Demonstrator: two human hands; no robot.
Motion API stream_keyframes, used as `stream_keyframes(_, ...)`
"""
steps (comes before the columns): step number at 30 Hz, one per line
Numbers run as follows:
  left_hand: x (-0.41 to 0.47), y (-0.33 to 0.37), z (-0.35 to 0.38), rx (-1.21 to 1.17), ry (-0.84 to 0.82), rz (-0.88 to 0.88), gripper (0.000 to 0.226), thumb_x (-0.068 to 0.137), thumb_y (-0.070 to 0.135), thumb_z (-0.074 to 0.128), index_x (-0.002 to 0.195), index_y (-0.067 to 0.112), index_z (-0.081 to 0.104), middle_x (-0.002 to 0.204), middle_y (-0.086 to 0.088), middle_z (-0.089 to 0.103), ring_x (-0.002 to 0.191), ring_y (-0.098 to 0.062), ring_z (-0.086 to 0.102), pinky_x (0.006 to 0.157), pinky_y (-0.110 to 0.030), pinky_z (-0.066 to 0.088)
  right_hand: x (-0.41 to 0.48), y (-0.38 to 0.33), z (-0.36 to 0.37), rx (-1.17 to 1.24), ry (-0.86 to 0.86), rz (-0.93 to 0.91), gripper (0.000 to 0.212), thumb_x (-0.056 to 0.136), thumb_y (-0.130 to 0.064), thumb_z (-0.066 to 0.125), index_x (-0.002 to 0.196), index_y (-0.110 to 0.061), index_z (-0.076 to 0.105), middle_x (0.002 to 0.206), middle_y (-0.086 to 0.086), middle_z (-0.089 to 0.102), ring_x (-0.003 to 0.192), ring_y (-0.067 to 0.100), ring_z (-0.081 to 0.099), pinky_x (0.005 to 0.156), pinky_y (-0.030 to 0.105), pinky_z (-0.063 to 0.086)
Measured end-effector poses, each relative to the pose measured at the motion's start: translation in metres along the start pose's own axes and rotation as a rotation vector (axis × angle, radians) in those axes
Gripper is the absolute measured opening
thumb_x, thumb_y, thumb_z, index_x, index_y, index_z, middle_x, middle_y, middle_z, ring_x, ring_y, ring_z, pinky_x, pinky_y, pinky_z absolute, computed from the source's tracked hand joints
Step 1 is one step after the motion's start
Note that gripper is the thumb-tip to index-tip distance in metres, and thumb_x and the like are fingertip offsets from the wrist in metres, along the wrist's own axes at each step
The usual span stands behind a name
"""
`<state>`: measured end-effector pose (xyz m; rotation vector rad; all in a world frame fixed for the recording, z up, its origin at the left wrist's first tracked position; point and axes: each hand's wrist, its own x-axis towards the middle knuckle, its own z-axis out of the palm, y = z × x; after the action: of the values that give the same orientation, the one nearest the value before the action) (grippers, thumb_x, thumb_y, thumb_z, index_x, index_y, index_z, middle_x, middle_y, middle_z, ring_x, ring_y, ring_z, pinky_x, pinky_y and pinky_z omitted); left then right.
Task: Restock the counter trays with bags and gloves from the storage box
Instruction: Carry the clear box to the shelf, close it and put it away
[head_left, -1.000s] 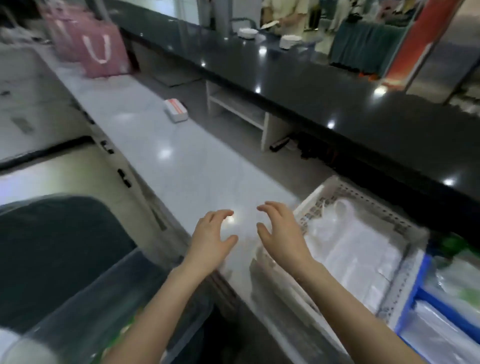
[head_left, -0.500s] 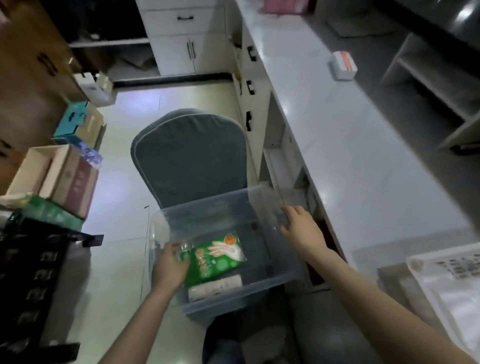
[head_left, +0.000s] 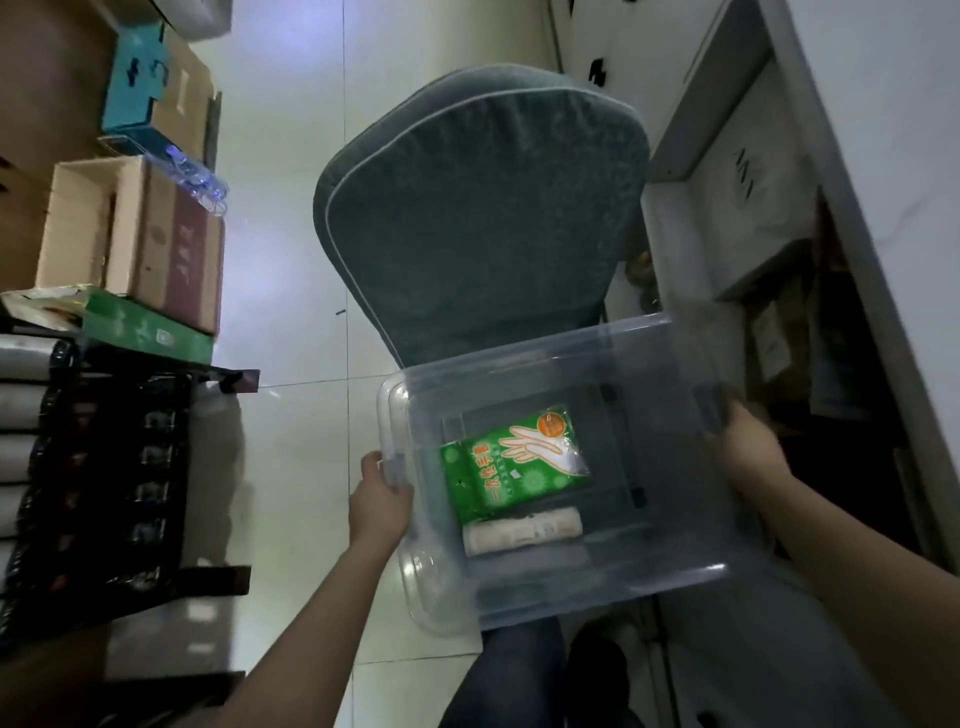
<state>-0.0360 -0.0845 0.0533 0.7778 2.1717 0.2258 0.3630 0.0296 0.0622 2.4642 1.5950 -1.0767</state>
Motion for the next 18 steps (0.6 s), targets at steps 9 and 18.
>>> stream_keyframes(9, 0.023, -0.014, -0.006, 0.051, -0.01, 0.034, 0.044, 0.089, 0.022, 0.055, 0.129, 0.02, 0.038, 0.093, -0.02, 0.065, 0.08, -0.036, 0.062, 0.073, -0.04, 0.053, -0.018, 0.001, 0.012, 0.059, 0.063, 0.091, 0.064, 0.092, -0.003, 0.048, 0.148, -0.023, 0.024, 0.13, 0.028, 0.051, 0.11, 0.043, 0.053, 0.09, 0.043, 0.043)
stream_keyframes(18, 0.035, -0.008, -0.039, 0.239, 0.03, 0.245, 0.043, 0.092, 0.036, 0.054, 0.13, 0.022, 0.04, 0.103, -0.023, 0.065, 0.079, -0.035, 0.059, 0.067, -0.035, 0.044, -0.119, 0.033, 0.025, 0.198, 0.151, 0.18, 0.066, 0.093, -0.01, 0.044, 0.148, -0.034, 0.018, 0.136, 0.027, 0.04, 0.114, 0.043, 0.049, 0.101, 0.044, 0.042)
